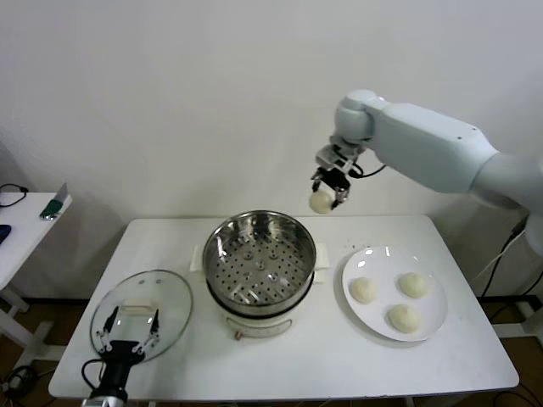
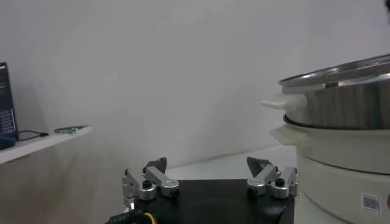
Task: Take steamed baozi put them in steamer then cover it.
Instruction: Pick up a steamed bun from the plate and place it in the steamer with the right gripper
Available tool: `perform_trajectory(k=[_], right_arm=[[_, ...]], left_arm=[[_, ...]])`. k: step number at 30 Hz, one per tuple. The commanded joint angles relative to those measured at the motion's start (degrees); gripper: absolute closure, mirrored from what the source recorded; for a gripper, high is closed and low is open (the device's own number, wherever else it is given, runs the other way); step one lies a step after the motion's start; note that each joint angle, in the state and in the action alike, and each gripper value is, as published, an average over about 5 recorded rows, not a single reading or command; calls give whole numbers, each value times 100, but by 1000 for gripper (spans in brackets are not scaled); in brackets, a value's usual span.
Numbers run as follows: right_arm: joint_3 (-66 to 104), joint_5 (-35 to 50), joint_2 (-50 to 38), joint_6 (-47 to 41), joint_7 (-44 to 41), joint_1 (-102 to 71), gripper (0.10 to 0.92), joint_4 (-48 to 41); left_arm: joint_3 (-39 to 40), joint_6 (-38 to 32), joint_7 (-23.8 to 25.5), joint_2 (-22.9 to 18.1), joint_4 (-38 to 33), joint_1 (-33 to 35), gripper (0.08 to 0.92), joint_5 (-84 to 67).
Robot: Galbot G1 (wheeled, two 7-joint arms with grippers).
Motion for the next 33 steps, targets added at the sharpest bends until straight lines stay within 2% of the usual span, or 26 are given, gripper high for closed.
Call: perform_trajectory(k=[1,7,21,30,33], right_arm=[[-54,-355,802,624,-124,272,389,366],[110,-1380,1168,994,41,-356,384,294],[535,-3352,1384,1489,406,-1606,376,-126],[668,-3606,1511,1575,537,-1890,376,-484],[679,-3613,1517,1563,601,-1921,342,-484]], left_arm=[[-2,7,-1,18,-19,24,177,-31],[-13,57,0,39,-52,-5,177,-17],[-59,187,-2,176,-120,-17,177,-58],[-80,197,-17,170,-106,6,177,-74],[-64,161,-6,180,-104,4,177,-169]])
